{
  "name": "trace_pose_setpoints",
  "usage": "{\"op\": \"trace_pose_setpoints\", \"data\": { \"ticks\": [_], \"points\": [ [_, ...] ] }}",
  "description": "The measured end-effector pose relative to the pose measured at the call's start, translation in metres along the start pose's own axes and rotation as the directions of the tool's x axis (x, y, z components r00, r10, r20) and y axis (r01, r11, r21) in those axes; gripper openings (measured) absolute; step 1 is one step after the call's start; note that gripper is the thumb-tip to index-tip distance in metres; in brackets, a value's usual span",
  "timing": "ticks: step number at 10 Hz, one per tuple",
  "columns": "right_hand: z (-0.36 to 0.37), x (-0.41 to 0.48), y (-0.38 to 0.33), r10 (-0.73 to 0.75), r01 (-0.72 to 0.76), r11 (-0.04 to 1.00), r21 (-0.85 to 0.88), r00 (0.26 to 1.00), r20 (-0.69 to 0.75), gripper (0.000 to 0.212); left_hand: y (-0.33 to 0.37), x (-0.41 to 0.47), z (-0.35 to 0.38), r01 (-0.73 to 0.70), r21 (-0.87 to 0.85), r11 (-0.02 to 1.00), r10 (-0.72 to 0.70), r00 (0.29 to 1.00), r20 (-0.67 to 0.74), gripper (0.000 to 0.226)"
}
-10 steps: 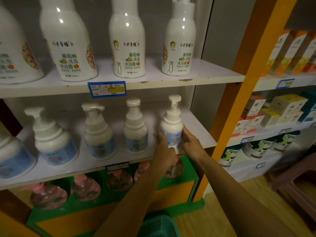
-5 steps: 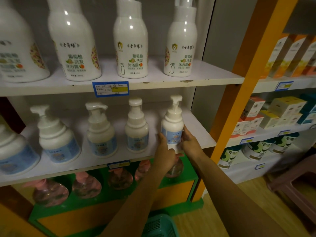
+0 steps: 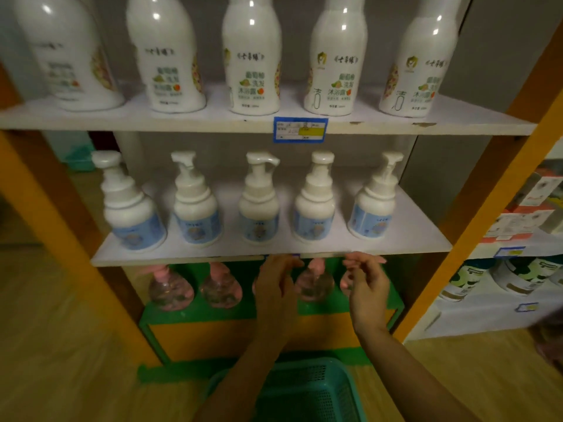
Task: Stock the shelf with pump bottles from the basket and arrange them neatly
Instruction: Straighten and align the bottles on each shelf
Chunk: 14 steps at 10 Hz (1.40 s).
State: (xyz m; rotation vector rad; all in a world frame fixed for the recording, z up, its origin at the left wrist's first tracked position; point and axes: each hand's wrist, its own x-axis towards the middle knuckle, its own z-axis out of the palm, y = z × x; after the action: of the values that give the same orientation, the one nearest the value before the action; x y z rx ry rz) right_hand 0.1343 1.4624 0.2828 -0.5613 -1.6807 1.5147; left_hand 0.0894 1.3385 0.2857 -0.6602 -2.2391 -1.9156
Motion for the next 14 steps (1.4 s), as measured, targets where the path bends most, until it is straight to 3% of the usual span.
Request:
{"op": "trace_pose_setpoints", "data": {
  "ticks": [1,3,5,6,8,14],
  "points": [
    [0.024,-0.023,0.016,0.006,-0.003,1.0,-0.021,0.992,0.127,0.032,-0.034,-0.021,-0.032,0.068,0.05,0.996,-0.067,0.998,-0.014,0.021],
    [0.076,-0.06,0.058,0.114,-0.047,0.986,-0.159,0.89,0.441,0.028,-0.103,-0.046,-0.094,0.333,0.073,0.94,-0.331,0.943,-0.038,0.053],
    [0.119,-0.075,0.099,0.23,-0.076,0.959,-0.272,0.772,0.593,0.057,-0.131,-0.023,-0.122,0.333,0.041,0.942,-0.335,0.939,0.073,0.057],
    [0.139,-0.075,0.115,0.256,-0.062,0.945,-0.32,0.747,0.613,0.058,-0.15,-0.009,-0.12,0.342,0.061,0.938,-0.347,0.93,0.118,0.044],
    [0.167,-0.072,0.136,0.29,-0.074,0.933,-0.352,0.734,0.614,0.069,-0.181,0.015,-0.114,0.354,0.164,0.921,-0.385,0.896,0.223,0.067],
    [0.17,-0.064,0.142,0.338,-0.021,0.882,-0.47,0.723,0.602,0.075,-0.195,0.028,-0.101,0.451,0.323,0.832,-0.532,0.814,0.234,0.082]
  ]
}}
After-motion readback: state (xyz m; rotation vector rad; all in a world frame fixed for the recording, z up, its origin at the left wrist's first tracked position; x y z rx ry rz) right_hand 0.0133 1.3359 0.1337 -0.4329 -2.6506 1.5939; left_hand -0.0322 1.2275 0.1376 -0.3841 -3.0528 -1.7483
